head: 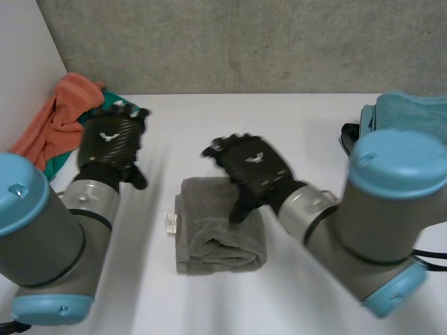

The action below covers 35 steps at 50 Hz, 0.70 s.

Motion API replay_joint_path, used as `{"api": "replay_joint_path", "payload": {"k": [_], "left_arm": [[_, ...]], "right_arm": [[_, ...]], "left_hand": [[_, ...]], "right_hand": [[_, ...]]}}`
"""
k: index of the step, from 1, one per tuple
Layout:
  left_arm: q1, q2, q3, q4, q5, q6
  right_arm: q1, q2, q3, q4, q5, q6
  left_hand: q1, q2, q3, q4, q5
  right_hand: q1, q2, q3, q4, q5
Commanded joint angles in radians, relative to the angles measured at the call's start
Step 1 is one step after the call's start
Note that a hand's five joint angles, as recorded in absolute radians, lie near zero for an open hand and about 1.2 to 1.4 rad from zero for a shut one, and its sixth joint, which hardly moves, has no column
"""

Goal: Fold the laundry.

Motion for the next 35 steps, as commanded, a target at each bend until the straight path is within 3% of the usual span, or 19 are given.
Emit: {"api": "replay_joint_path", "payload": {"k": [1,9,14,20,25,35], "left_arm": [[-0.116,-0.036,0.045,0.002,0.119,-0.053],[-0.154,-0.214,0.146,-0.047,0.151,-0.056],[-0.143,-0.302,0.21,-0.176,0.142,-0.055],[-0.128,-0.32,0.201,-0.241,0.114,-0.05],[-0.104,-0.316,0.169,-0.264,0.039,-0.029],[-0.096,-0.322,0.125,-0.288,0.022,0.071]], "right_arm": [[-0.143,-0.034,0.048,0.118,-0.018,0.139],[-0.186,-0.022,0.039,0.132,-0.026,0.115],[-0.174,0.047,-0.003,0.138,-0.026,0.108],[-0.168,0.124,-0.069,0.175,-0.031,0.105],[-0.072,0.219,-0.158,0.219,-0.031,0.102],[-0.028,0.349,-0.227,0.26,-0.012,-0.013]], "left_hand": [[0.006,0.002,-0.007,0.0,-0.017],[0.015,0.011,0.002,0.009,-0.008],[0.026,0.022,0.014,0.021,0.003],[0.032,0.028,0.019,0.027,0.009],[0.027,0.023,0.014,0.021,0.003],[0.018,0.014,0.005,0.012,-0.005]], "right_hand": [[-0.026,-0.046,-0.038,-0.058,-0.06],[-0.026,-0.046,-0.038,-0.058,-0.06],[-0.026,-0.046,-0.038,-0.058,-0.06],[-0.026,-0.046,-0.038,-0.058,-0.06],[-0.026,-0.046,-0.038,-0.058,-0.06],[-0.026,-0.046,-0.038,-0.058,-0.06]]}}
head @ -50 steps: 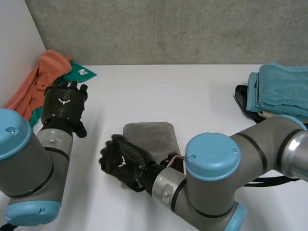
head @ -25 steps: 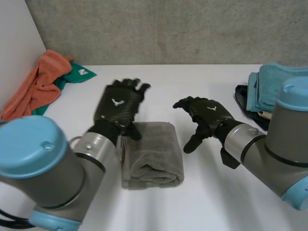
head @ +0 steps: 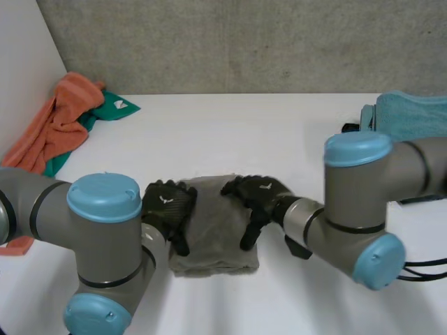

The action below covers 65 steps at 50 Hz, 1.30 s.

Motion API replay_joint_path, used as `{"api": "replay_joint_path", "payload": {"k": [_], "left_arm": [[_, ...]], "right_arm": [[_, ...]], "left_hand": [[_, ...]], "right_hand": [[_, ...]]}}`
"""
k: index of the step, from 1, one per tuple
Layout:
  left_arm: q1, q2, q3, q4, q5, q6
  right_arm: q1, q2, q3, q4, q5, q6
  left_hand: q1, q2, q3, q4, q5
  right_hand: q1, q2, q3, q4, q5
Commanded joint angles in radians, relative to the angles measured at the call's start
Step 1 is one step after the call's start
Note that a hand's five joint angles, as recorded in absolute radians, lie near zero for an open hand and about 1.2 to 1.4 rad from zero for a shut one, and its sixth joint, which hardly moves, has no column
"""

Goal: Fold the laundry.

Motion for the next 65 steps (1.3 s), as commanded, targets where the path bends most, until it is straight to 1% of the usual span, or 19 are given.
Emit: {"api": "replay_joint_path", "payload": {"k": [1,3,9,14,17,18,19,23,29,35,38,41,44,51,62,65], "left_arm": [[0.006,-0.003,-0.033,-0.003,-0.007,0.062],[0.005,-0.003,-0.036,0.0,-0.007,0.062],[0.002,-0.004,-0.033,0.003,-0.005,0.064],[0.002,0.014,-0.022,0.003,-0.004,0.064],[0.002,0.034,-0.021,0.003,-0.004,0.059],[0.002,0.051,-0.021,0.004,-0.002,0.056],[0.008,0.109,-0.03,0.004,0.001,0.051],[0.023,0.181,-0.041,0.006,0.002,0.041],[0.077,0.304,-0.085,0.01,0.004,-0.047],[0.139,0.35,-0.149,0.033,0.009,-0.133],[0.149,0.349,-0.171,0.049,0.018,-0.147],[0.158,0.346,-0.192,0.061,0.032,-0.147],[0.17,0.342,-0.203,0.064,0.047,-0.148],[0.175,0.341,-0.217,0.066,0.05,-0.151],[0.178,0.338,-0.217,0.067,0.049,-0.157],[0.179,0.338,-0.22,0.067,0.049,-0.157]], "right_arm": [[0.021,0.078,-0.034,0.016,0.016,-0.091],[0.02,0.084,-0.034,0.016,0.036,-0.116],[0.02,0.057,-0.035,0.019,0.074,-0.123],[0.02,-0.056,-0.023,0.016,0.075,-0.125],[0.023,-0.098,-0.014,0.013,0.078,-0.125],[0.024,-0.118,-0.003,0.01,0.078,-0.127],[0.025,-0.129,0.005,0.008,0.079,-0.127],[0.026,-0.22,0.078,-0.005,0.079,-0.136],[0.037,-0.284,0.189,-0.018,0.079,-0.151],[0.083,-0.278,0.282,-0.076,0.078,-0.156],[0.112,-0.259,0.308,-0.123,0.081,-0.157],[0.127,-0.233,0.315,-0.147,0.088,-0.159],[0.146,-0.204,0.313,-0.16,0.113,-0.162],[0.181,-0.156,0.299,-0.236,0.182,-0.169],[0.193,-0.086,0.296,-0.318,0.2,-0.294],[0.196,-0.078,0.292,-0.331,0.202,-0.303]], "left_hand": [[0.018,0.014,0.005,0.012,-0.005],[0.018,0.014,0.005,0.012,-0.005],[0.015,0.011,0.002,0.009,-0.008],[0.015,0.011,0.002,0.009,-0.008],[0.012,0.008,-0.001,0.006,-0.011],[0.012,0.008,-0.001,0.006,-0.011],[0.009,0.005,-0.004,0.003,-0.014],[0.006,0.002,-0.007,0.0,-0.017],[0.003,-0.001,-0.01,-0.003,-0.02],[0.003,-0.001,-0.01,-0.003,-0.02],[0.003,-0.001,-0.01,-0.003,-0.02],[0.003,-0.001,-0.01,-0.003,-0.02],[0.003,-0.001,-0.01,-0.003,-0.02],[0.003,-0.001,-0.01,-0.003,-0.02],[0.003,-0.001,-0.01,-0.003,-0.02],[0.003,-0.001,-0.01,-0.003,-0.02]], "right_hand": [[-0.026,-0.046,-0.038,-0.058,-0.06],[-0.026,-0.046,-0.038,-0.058,-0.06],[-0.026,-0.046,-0.038,-0.058,-0.06],[-0.026,-0.046,-0.038,-0.058,-0.06],[-0.026,-0.046,-0.038,-0.058,-0.06],[-0.026,-0.046,-0.038,-0.058,-0.06],[-0.026,-0.046,-0.038,-0.058,-0.06],[-0.026,-0.046,-0.038,-0.058,-0.06],[-0.026,-0.046,-0.038,-0.058,-0.06],[-0.026,-0.046,-0.038,-0.058,-0.06],[-0.026,-0.046,-0.038,-0.058,-0.06],[-0.026,-0.046,-0.038,-0.058,-0.06],[-0.026,-0.046,-0.038,-0.058,-0.06],[-0.013,-0.033,-0.025,-0.045,-0.047],[0.084,0.064,0.072,0.052,0.049],[0.108,0.088,0.095,0.076,0.073]]}}
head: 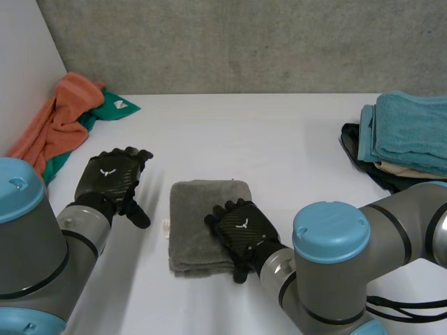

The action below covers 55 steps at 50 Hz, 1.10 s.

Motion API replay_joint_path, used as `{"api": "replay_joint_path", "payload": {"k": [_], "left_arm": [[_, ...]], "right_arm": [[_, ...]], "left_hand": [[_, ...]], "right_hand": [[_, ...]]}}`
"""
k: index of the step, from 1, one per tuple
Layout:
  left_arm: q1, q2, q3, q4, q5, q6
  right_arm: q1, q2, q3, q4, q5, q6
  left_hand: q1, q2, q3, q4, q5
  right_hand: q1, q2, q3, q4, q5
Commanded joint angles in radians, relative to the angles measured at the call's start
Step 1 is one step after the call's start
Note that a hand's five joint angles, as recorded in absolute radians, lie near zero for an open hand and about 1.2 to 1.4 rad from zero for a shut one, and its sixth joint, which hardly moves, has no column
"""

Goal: Fold the laundry.

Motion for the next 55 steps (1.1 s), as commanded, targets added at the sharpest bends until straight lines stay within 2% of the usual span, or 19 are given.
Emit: {"api": "replay_joint_path", "payload": {"k": [1,14,21,32,36,41,50,55], "left_arm": [[0.008,-0.001,-0.005,0.001,-0.001,-0.001],[0.012,-0.001,-0.011,0.003,0.0,-0.003],[0.012,-0.001,-0.015,0.003,0.0,-0.003],[0.011,-0.001,-0.015,0.003,-0.001,-0.003],[0.011,-0.001,-0.015,0.003,-0.001,-0.003],[0.011,-0.001,-0.021,0.003,0.0,-0.003],[0.011,-0.001,-0.021,0.003,0.0,-0.003],[0.012,-0.001,-0.021,0.003,-0.001,-0.003]], "right_arm": [[0.006,0.027,-0.004,-0.035,0.001,-0.05],[0.02,0.074,-0.036,-0.046,0.05,-0.104],[0.02,0.082,-0.041,-0.103,0.077,-0.14],[0.017,0.073,-0.053,-0.114,0.082,-0.17],[0.017,0.08,-0.059,-0.114,0.079,-0.171],[0.017,0.099,-0.073,-0.111,0.073,-0.179],[0.011,0.087,-0.087,-0.112,0.059,-0.274],[-0.018,0.067,-0.122,-0.112,0.011,-0.357]], "left_hand": [[0.003,-0.001,-0.01,-0.003,-0.019],[0.003,-0.001,-0.01,-0.003,-0.019],[0.0,-0.004,-0.013,-0.006,-0.021],[0.0,-0.004,-0.013,-0.006,-0.021],[0.0,-0.004,-0.013,-0.006,-0.021],[0.0,-0.004,-0.013,-0.006,-0.021],[0.0,-0.004,-0.013,-0.006,-0.021],[-0.003,-0.007,-0.016,-0.009,-0.024]], "right_hand": [[0.154,0.111,0.116,0.086,0.091],[0.354,0.311,0.316,0.286,0.29],[0.624,0.581,0.586,0.556,0.56],[0.683,0.64,0.645,0.614,0.619],[0.861,0.818,0.824,0.793,0.798],[1.23,1.187,1.192,1.161,1.166],[1.231,1.188,1.193,1.162,1.167],[1.231,1.188,1.193,1.162,1.167]]}}
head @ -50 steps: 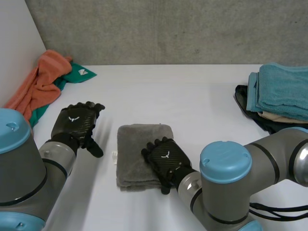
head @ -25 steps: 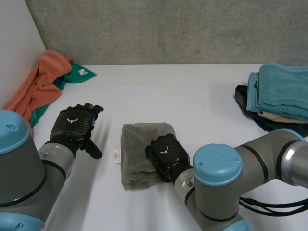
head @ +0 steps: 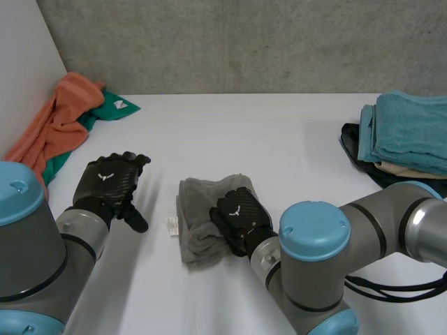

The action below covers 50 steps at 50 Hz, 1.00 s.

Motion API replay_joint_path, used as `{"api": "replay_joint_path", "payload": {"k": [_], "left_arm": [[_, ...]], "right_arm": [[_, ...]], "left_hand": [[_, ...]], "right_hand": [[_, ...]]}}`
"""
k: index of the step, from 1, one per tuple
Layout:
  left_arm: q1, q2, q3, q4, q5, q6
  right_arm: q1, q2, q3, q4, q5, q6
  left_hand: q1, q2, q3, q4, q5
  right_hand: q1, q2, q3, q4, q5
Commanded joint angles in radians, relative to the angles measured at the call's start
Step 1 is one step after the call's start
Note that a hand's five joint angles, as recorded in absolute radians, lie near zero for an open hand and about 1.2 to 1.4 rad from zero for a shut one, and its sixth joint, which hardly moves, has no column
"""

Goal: Fold the laundry.

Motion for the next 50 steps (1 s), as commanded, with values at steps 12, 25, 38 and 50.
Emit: {"api": "replay_joint_path", "payload": {"k": [12,25,38,50], "left_arm": [[0.003,-0.002,-0.001,0.012,-0.001,0.0],[0.006,-0.002,-0.009,0.015,-0.001,0.0],[0.005,-0.011,-0.009,0.015,-0.003,0.0],[0.005,-0.023,-0.006,0.015,-0.003,0.0]], "right_arm": [[-0.34,-0.132,-0.256,-0.018,-0.206,-0.3],[-0.797,-0.14,-0.417,-0.013,-0.33,-0.133],[-1.088,0.064,-0.411,-0.01,-0.571,0.163],[-1.117,0.121,-0.401,0.003,-0.59,0.157]], "left_hand": [[-0.003,-0.007,-0.016,-0.009,-0.024],[-0.003,-0.007,-0.016,-0.009,-0.024],[0.0,-0.004,-0.013,-0.006,-0.021],[0.0,-0.004,-0.013,-0.006,-0.021]], "right_hand": [[0.546,0.255,0.294,0.208,0.313],[0.546,0.255,0.294,0.208,0.313],[0.546,0.255,0.294,0.208,0.313],[0.261,-0.03,0.009,-0.077,0.028]]}}
